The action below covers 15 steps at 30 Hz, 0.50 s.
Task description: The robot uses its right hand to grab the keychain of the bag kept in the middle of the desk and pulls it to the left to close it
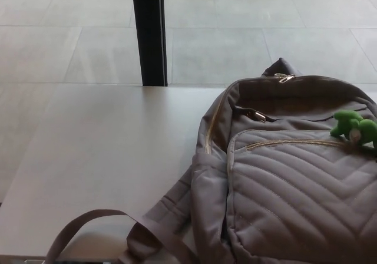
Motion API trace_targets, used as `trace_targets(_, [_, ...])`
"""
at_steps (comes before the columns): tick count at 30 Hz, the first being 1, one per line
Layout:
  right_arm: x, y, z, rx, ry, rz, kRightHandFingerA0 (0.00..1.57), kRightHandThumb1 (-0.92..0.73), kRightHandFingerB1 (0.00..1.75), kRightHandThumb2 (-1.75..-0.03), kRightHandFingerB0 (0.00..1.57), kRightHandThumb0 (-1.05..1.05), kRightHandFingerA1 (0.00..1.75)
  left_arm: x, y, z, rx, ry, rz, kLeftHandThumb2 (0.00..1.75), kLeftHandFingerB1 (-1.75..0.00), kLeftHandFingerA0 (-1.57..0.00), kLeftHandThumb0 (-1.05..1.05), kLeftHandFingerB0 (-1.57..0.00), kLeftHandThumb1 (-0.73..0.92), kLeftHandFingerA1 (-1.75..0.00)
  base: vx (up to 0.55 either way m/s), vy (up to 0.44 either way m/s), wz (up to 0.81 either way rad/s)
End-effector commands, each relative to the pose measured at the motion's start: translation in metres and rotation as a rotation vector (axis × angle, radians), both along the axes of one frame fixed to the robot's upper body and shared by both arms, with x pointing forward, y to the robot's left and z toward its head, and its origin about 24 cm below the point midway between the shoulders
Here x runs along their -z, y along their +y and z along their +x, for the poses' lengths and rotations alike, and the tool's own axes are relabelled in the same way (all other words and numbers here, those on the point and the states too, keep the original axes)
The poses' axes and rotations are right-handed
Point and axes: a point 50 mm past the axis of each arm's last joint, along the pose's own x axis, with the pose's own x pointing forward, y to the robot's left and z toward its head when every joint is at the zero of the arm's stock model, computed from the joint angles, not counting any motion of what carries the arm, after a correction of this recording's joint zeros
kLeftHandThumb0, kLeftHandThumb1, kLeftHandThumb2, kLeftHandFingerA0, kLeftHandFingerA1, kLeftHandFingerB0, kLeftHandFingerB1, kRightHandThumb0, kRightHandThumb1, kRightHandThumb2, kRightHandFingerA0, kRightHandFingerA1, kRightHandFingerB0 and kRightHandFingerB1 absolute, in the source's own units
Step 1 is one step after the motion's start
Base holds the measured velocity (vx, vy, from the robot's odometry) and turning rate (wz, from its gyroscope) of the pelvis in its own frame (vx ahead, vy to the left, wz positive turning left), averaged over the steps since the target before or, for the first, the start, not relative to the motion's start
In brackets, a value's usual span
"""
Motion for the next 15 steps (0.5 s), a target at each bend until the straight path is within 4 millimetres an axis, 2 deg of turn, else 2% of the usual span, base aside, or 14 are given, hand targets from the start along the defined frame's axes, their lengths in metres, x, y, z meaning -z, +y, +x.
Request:
trace_targets(1, [0.001,0.000,0.011,0.060,-0.064,-0.098,0.04,-0.66,0.30,-0.61,0.23,-0.54,0.48,-0.004,0.006,-0.008,-0.022,0.021,0.012,0.66,-0.49,-0.77,-0.47,-0.67,0.85,-0.53,0.00,0.000,0.00])
trace_targets(4, [-0.003,-0.001,0.014,0.087,-0.082,-0.097,0.05,-0.67,0.30,-0.62,0.22,-0.56,0.45,-0.005,0.007,-0.009,0.001,0.033,0.033,0.66,-0.49,-0.75,-0.48,-0.66,0.86,-0.51,0.00,0.000,0.00])
trace_targets(5, [-0.008,-0.003,0.017,0.117,-0.117,-0.092,0.05,-0.52,0.43,-0.82,0.16,-0.60,0.51,-0.006,0.006,-0.009,-0.006,0.012,0.020,0.66,-0.50,-0.73,-0.47,-0.66,0.86,-0.53,0.00,0.000,0.00])
trace_targets(6, [-0.008,-0.003,0.018,0.121,-0.120,-0.092,0.05,-0.52,0.43,-0.82,0.16,-0.60,0.51,-0.006,0.006,-0.009,-0.008,0.009,0.018,0.66,-0.50,-0.73,-0.47,-0.66,0.86,-0.53,0.00,0.000,0.00])
trace_targets(8, [-0.011,-0.005,0.019,0.138,-0.127,-0.080,0.06,-0.52,0.43,-0.81,0.17,-0.58,0.51,-0.006,0.006,-0.008,-0.010,0.010,0.016,0.66,-0.50,-0.74,-0.47,-0.67,0.86,-0.54,0.00,0.000,0.00])
trace_targets(9, [-0.016,-0.006,0.020,0.161,-0.142,-0.077,0.11,-0.66,0.32,-0.61,0.26,-0.49,0.45,-0.007,0.006,-0.008,0.025,0.027,0.031,0.66,-0.49,-0.73,-0.48,-0.65,0.87,-0.52,0.00,0.000,0.00])
trace_targets(15, [-0.031,-0.006,0.027,0.167,-0.210,-0.007,0.24,-0.63,0.38,-0.59,0.36,-0.37,0.48,-0.006,0.007,-0.015,-0.008,0.034,0.024,0.66,-0.49,-0.74,-0.48,-0.64,0.86,-0.51,0.00,0.000,0.00])
